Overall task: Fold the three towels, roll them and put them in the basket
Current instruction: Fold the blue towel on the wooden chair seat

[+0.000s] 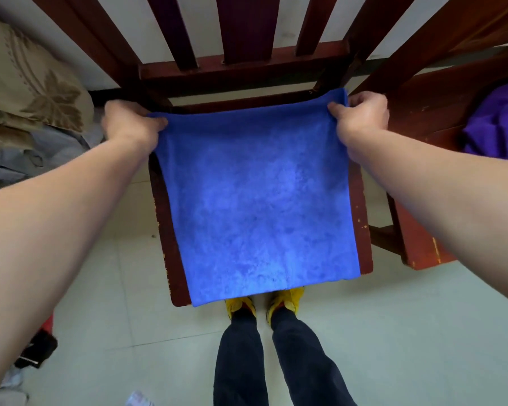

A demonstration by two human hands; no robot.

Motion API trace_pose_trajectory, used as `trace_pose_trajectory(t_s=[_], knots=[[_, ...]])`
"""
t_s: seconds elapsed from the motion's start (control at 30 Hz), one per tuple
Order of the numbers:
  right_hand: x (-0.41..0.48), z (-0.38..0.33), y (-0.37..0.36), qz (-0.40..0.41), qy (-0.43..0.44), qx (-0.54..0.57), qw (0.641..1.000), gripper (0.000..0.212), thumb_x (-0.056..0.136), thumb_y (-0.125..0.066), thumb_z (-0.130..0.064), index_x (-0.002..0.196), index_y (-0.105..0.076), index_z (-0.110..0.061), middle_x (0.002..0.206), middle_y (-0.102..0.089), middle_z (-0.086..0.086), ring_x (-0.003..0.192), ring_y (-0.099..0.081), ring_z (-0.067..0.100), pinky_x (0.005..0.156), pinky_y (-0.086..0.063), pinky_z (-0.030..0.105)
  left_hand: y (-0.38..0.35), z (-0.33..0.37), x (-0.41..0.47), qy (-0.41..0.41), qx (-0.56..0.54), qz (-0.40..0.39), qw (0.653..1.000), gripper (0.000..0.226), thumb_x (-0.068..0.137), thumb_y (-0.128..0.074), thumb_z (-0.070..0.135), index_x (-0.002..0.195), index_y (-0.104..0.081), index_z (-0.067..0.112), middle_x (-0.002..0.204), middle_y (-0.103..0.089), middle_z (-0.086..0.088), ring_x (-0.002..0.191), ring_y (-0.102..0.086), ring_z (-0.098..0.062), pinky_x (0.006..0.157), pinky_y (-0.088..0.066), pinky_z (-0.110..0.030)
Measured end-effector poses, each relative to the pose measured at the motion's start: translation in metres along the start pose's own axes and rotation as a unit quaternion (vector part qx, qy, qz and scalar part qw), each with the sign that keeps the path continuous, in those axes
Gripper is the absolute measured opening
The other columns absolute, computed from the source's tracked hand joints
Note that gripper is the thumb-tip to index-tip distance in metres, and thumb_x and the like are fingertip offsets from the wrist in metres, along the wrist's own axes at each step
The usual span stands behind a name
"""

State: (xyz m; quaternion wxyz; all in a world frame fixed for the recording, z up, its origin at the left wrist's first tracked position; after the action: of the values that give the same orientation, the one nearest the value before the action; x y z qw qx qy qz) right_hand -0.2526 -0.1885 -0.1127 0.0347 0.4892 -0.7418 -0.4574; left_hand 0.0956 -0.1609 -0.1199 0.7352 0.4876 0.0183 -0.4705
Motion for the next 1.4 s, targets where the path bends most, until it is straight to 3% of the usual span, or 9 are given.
trace_pose_trajectory(t_s=[0.13,0.33,0.5,0.67,0.87,1.1,1.27,1.33,1.4], knots=[[0.0,0.016,-0.002,-0.026,0.031,-0.088,0.995,0.045,0.075,-0.071,-0.047,0.112,-0.06,-0.025,0.101,-0.06,-0.005,0.088,-0.055,0.017,0.073,-0.042,0.029,-0.012,-0.026,-0.005,0.08,-0.01,0.08,0.994,0.051,0.072,-0.078,0.036,0.114,-0.056,0.017,0.12,-0.059,-0.007,0.105,-0.059,-0.026,0.091,-0.051,-0.039],[-0.066,0.084,0.032,-0.026,-0.01,-0.094,0.995,0.049,0.08,-0.069,-0.047,0.12,-0.055,-0.022,0.112,-0.064,0.001,0.105,-0.06,0.025,0.079,-0.042,0.033,-0.012,-0.084,-0.109,0.084,0.032,0.054,0.994,0.04,0.074,-0.078,0.038,0.099,-0.063,0.011,0.102,-0.066,-0.012,0.097,-0.062,-0.032,0.079,-0.045,-0.034],[-0.142,0.162,0.051,-0.052,-0.119,-0.129,0.983,0.044,0.078,-0.071,-0.049,0.112,-0.058,-0.025,0.089,-0.063,-0.01,0.086,-0.06,0.021,0.069,-0.038,0.032,-0.018,-0.142,-0.195,0.129,0.108,0.0,0.986,0.039,0.072,-0.079,0.039,0.095,-0.061,0.014,0.1,-0.058,-0.011,0.082,-0.057,-0.03,0.073,-0.046,-0.038],[-0.175,0.201,0.053,-0.083,-0.169,-0.161,0.969,0.018,0.074,-0.069,-0.035,0.086,-0.061,-0.025,0.075,-0.065,-0.013,0.079,-0.062,0.021,0.065,-0.042,0.031,-0.029,-0.178,-0.24,0.169,0.094,-0.084,0.978,0.034,0.072,-0.08,0.039,0.066,-0.054,0.017,0.055,-0.056,0.001,0.058,-0.054,-0.025,0.054,-0.042,-0.03],[-0.173,0.183,0.063,-0.094,-0.125,-0.111,0.982,0.014,0.079,-0.065,-0.027,0.069,-0.059,-0.019,0.062,-0.062,-0.006,0.062,-0.058,0.018,0.054,-0.039,0.029,-0.02,-0.171,-0.23,0.142,0.052,-0.123,0.981,0.042,0.078,-0.077,0.022,0.054,-0.044,0.012,0.045,-0.043,0.003,0.048,-0.04,-0.022,0.05,-0.03,-0.028],[-0.127,0.117,0.083,-0.046,-0.017,0.006,0.999,0.017,0.08,-0.072,-0.026,0.074,-0.056,-0.025,0.058,-0.059,-0.009,0.057,-0.054,0.012,0.065,-0.045,0.031,0.021,-0.101,-0.183,0.114,-0.109,-0.106,0.982,0.024,0.078,-0.075,0.005,0.066,-0.054,0.009,0.058,-0.056,-0.007,0.051,-0.048,-0.016,0.06,-0.043,-0.029],[-0.066,0.072,0.059,-0.021,-0.011,0.014,1.0,0.02,0.074,-0.076,-0.038,0.083,-0.06,-0.03,0.078,-0.062,-0.012,0.08,-0.062,0.015,0.074,-0.051,0.031,0.013,-0.053,-0.132,0.095,-0.159,-0.073,0.98,0.032,0.081,-0.073,0.006,0.063,-0.047,0.013,0.06,-0.051,-0.008,0.034,-0.047,-0.004,0.038,-0.04,-0.015],[-0.055,0.069,0.048,-0.036,-0.019,0.029,0.999,0.022,0.074,-0.076,-0.039,0.086,-0.061,-0.029,0.081,-0.062,-0.012,0.084,-0.063,0.015,0.076,-0.052,0.031,0.003,-0.052,-0.119,0.113,-0.179,-0.047,0.976,0.026,0.082,-0.073,0.012,0.07,-0.051,0.013,0.069,-0.056,-0.012,0.045,-0.055,-0.008,0.041,-0.041,-0.016],[-0.059,0.079,0.043,-0.046,-0.022,0.022,0.998,0.024,0.075,-0.075,-0.04,0.091,-0.06,-0.029,0.08,-0.06,-0.013,0.084,-0.062,0.015,0.076,-0.05,0.03,-0.007,-0.061,-0.118,0.146,-0.184,-0.021,0.972,0.027,0.079,-0.077,0.023,0.078,-0.051,0.016,0.089,-0.061,-0.011,0.072,-0.058,-0.018,0.059,-0.047,-0.025]])
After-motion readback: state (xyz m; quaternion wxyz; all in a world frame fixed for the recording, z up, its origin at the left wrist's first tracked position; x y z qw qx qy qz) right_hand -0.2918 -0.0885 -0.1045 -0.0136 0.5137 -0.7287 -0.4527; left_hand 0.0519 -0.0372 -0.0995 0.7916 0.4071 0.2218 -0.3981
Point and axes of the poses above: each hand's wrist, its own x-axis towards the middle knuckle, its own y-axis out of the back of the hand, z = x × y, the point moved 1 cm from there along x, towards the middle knuckle
